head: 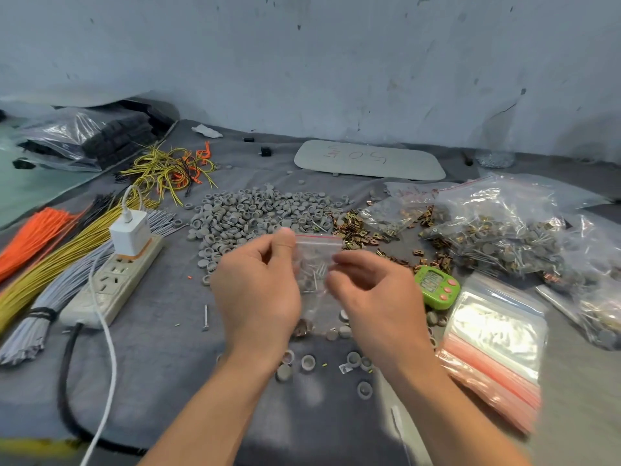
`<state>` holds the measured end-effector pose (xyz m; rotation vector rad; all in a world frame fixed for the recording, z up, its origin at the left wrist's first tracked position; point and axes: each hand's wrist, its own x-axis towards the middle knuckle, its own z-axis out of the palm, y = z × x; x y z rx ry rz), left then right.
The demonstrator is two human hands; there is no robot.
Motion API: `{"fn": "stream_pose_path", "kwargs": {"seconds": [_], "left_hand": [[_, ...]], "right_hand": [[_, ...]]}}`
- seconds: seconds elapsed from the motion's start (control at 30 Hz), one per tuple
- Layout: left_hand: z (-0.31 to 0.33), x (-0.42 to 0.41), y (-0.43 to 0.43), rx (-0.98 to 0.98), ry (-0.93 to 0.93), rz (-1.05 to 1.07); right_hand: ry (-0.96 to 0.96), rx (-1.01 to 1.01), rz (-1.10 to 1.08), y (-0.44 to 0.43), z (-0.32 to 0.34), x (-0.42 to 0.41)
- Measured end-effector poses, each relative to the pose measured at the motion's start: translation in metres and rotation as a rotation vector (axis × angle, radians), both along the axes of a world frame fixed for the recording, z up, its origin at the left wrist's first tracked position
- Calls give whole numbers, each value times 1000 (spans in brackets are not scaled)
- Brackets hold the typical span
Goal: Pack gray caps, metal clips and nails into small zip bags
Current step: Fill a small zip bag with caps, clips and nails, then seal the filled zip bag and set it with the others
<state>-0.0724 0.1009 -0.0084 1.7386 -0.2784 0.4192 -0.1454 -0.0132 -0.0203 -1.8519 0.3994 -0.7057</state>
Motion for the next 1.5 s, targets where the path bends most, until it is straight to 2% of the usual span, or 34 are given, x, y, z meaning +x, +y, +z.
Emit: {"fn": "stream_pose_path", "kwargs": {"seconds": [0.07,0.13,0.17,0.23,0.27,0.3,0.37,0.43,0.47,0.57,0.7,0.83,0.9,1.03,1.13,1.27,1.4,1.5], "left_hand": [[1,-8,-7,-95,92,-302],[1,-13,-11,-150,183,-599],[1,-12,-10,-154,160,-641],[1,-3,-4,-152,85,-516],[0,2,-1,-134,109,-460],[-1,6,2,-100,212,-494],[-1,7,6,4,500,-795],[-5,3,10,135,609,-1066],[-8,2,11,160,610,-1118],[-12,4,10,85,638,-1035],[-11,2,4,-29,699,-968],[-4,-1,-6,-206,742,-840],[-1,-4,-13,-268,743,-783],[2,-16,-32,-280,692,-716],[2,-22,-49,-275,695,-685],[4,-28,-74,-325,790,-666],[1,-39,-99,-185,738,-614],[7,-45,-121,-243,711,-735]], "right_hand": [[26,-15,180,11,-2,2],[-34,119,234,10,-1,5],[-67,275,235,5,1,6],[-102,614,224,-9,6,2],[-120,770,223,-16,10,1],[-139,910,235,-23,13,-1],[-181,1121,277,-32,17,-4],[-193,1213,274,-38,21,-8],[-195,1232,264,-42,22,-9],[-221,1303,282,-50,25,-13],[-219,1254,291,-60,21,-16],[40,929,450,-69,15,-33],[110,861,495,-69,11,-40],[92,705,312,-67,11,-45],[62,735,216,-74,14,-51],[55,839,142,-90,19,-60],[142,812,106,-108,15,-71],[15,786,-13,-125,20,-75]]}}
